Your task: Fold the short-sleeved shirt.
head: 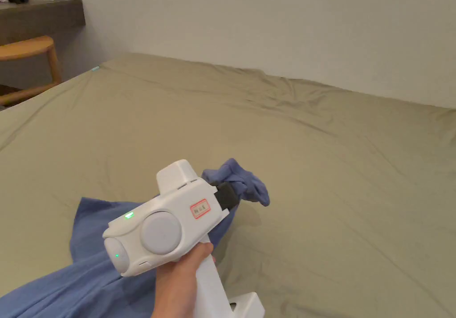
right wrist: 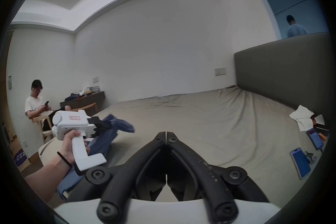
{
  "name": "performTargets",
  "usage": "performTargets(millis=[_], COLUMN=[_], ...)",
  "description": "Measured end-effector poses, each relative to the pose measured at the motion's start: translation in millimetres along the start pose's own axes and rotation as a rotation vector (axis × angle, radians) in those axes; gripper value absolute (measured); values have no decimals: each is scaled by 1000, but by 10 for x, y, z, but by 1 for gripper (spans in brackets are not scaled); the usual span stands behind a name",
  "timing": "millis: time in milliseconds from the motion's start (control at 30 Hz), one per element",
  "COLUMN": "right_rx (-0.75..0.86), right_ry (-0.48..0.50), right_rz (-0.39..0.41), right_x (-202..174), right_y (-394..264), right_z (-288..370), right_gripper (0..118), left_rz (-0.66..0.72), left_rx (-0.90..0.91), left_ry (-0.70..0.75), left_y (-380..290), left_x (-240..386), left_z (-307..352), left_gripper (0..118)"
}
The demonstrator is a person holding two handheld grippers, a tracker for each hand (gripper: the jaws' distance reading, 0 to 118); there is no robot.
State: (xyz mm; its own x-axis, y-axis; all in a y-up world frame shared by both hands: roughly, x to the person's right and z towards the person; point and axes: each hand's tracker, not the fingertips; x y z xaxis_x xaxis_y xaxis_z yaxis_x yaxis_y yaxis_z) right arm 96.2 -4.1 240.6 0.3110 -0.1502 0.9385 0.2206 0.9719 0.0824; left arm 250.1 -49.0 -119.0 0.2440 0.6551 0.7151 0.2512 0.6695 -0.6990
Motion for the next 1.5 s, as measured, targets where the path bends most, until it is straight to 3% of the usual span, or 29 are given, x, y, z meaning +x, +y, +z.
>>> performTargets(millis=[200,400,567,733,800,867,933,1000,1033,1067,1367,1500], right_rx=[13,38,30,1,-10,-20,-26,-23,-20,-16,-21,-62], right_ry=[-82,-152,-170,-166,-157,-145,-134,-122,-112,-101,17,57], right_rz=[-18,-70,-100,-104,-102,-95,-84,-75,-71,-67,-47,-41], right_x=[332,570,655,644,630,605,563,520,488,455,107,-60], right_y=[-22,-48,-103,-168,-179,-182,-173,-162,-154,-147,-191,-265], right_z=[263,420,453,442,433,408,377,350,333,317,209,135], right_gripper=[0,0,0,0,0,0,0,0,0,0,0,0], left_rz=[-204,-328,-549,-538,-491,-440,-442,-464,-470,-485,-587,-573], left_rx=[-249,-470,-547,-628,-623,-603,-575,-519,-474,-423,-62,-27], left_ry=[-208,-328,-275,-230,-236,-285,-294,-294,-303,-298,65,162], left_y=[-1026,-1992,-2593,-2800,-2759,-2675,-2514,-2302,-2151,-2019,-1203,-1098], left_x=[1068,1510,1507,1285,1214,1133,1103,1019,967,893,266,3], left_z=[-192,2,61,-81,-83,20,234,494,677,841,1975,2253], left_gripper=[7,7,7,11,39,80,92,72,42,0,0,0])
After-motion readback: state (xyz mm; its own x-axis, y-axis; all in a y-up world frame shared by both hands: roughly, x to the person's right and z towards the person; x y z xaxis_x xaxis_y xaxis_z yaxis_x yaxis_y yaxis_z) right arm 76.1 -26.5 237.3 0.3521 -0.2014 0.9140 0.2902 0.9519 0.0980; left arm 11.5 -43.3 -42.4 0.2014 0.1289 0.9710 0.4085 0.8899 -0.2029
